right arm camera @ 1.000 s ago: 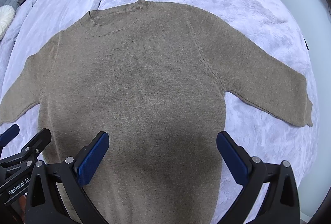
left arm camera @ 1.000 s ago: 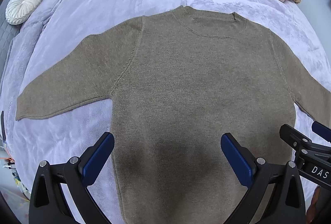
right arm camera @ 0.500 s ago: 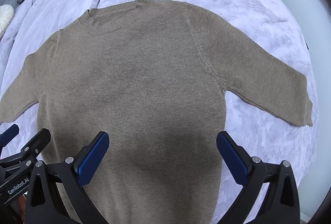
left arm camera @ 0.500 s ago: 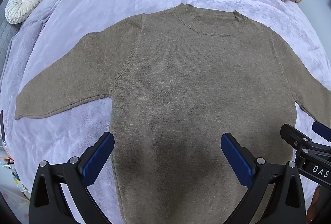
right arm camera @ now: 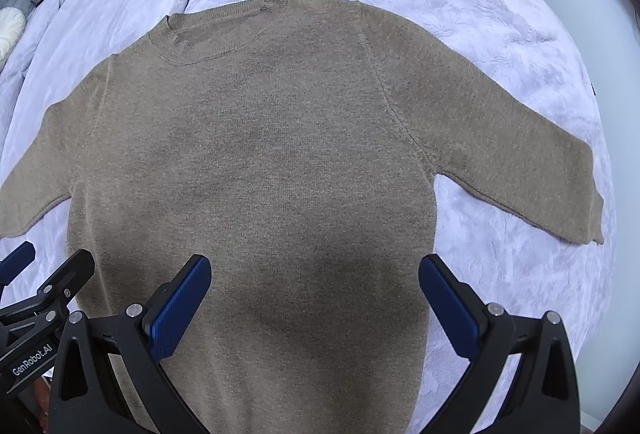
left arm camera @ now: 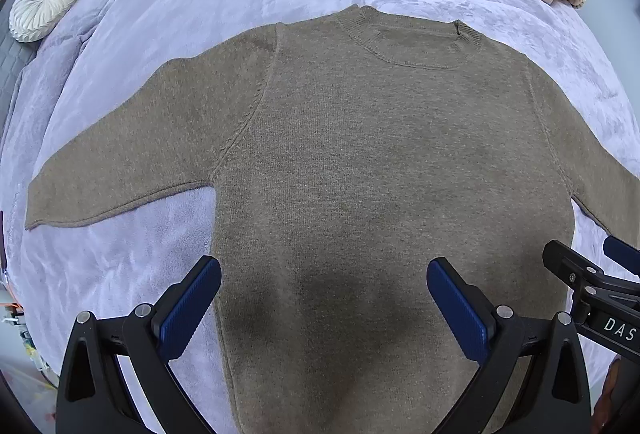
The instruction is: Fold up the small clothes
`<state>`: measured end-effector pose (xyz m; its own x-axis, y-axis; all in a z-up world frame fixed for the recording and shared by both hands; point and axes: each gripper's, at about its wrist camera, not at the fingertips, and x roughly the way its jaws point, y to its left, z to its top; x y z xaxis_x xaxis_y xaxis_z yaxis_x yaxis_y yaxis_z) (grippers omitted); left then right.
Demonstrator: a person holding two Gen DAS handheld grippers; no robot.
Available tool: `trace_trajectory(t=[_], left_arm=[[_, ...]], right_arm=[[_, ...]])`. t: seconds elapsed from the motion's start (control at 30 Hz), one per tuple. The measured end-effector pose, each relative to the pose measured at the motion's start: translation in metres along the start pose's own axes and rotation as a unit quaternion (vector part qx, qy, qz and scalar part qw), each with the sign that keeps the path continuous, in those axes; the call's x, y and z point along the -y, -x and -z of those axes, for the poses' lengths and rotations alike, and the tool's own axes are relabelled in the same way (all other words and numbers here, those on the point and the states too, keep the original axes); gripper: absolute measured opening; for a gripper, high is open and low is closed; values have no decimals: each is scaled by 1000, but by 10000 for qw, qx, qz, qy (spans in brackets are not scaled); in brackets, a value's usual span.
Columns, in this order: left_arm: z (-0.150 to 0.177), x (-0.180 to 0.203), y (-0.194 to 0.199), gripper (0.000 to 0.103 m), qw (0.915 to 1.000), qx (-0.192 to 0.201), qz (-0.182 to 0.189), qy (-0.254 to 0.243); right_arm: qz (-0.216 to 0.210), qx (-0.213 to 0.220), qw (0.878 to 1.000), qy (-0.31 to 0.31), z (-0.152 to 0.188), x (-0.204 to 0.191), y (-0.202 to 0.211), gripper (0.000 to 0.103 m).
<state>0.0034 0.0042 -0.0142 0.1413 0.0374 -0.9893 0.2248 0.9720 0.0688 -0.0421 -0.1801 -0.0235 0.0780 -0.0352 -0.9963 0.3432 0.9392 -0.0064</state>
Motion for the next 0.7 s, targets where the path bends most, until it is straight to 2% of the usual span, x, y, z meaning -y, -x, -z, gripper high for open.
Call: trace_trajectory(t=[0.37,0.47,0.7], left_arm=[[0,-6,-3,103,10000,23,18,36],[0,-11,-5,103,9998,100,-160,35],[1,-19,-7,103,9994,136,-308,72]], right_arm=[[8,-50,10000,26,0,-5,-6,103],[19,-74,10000,31,0,-6,-8,103],[46,-117,9999,36,1,-8,-12,103]])
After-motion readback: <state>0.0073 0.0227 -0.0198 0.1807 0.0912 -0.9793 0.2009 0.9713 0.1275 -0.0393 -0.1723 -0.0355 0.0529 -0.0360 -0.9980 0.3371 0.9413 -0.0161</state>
